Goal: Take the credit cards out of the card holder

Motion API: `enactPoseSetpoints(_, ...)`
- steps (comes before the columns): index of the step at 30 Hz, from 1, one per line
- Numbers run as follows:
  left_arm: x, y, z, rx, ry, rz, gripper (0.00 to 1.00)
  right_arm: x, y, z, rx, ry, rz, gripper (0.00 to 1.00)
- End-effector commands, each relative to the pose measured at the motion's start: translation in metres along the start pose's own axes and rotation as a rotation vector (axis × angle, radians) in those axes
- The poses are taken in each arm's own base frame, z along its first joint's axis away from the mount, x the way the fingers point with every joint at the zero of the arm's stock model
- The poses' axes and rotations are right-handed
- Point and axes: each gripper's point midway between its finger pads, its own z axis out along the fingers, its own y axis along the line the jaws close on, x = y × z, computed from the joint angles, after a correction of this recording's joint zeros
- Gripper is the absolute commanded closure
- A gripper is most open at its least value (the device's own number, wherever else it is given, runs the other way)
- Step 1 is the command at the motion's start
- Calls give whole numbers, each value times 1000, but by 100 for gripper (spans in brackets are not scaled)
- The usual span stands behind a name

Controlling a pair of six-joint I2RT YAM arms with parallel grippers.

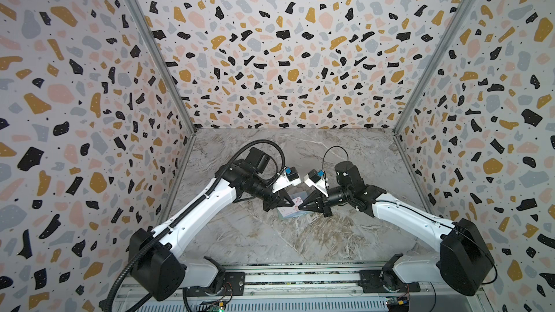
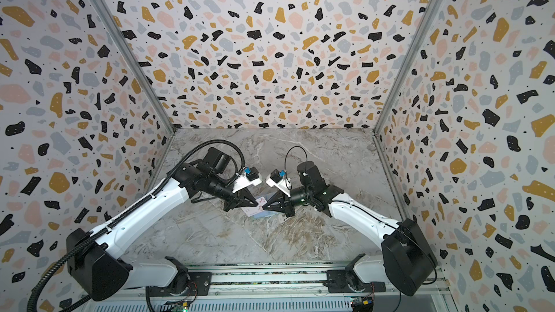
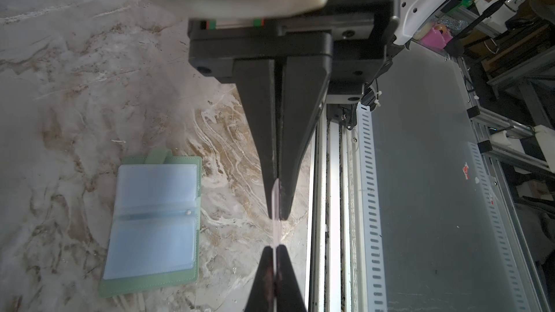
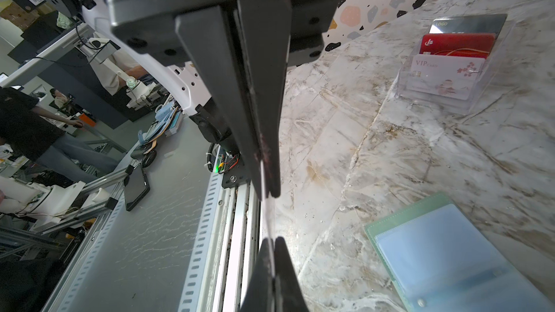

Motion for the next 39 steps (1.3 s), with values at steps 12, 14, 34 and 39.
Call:
enactPoseSetpoints(12,-3,16,-4,-126,-49,-53,100,-25,-20,-19,202,-64,-59,43)
enactPoseSetpoints(14,-5,20,-5,-149,-57,-60,100,-26,-25,-27,257,-75,-59,36)
enactPoseSetpoints(34,17,78,-38,-395,14,-116,100,-24,-96,-165,1035,-289,1,1)
enactPoseSetpoints(39,28,95,-58,-493,76,-128,100,-8,-117,-181,1173,-234,77,1)
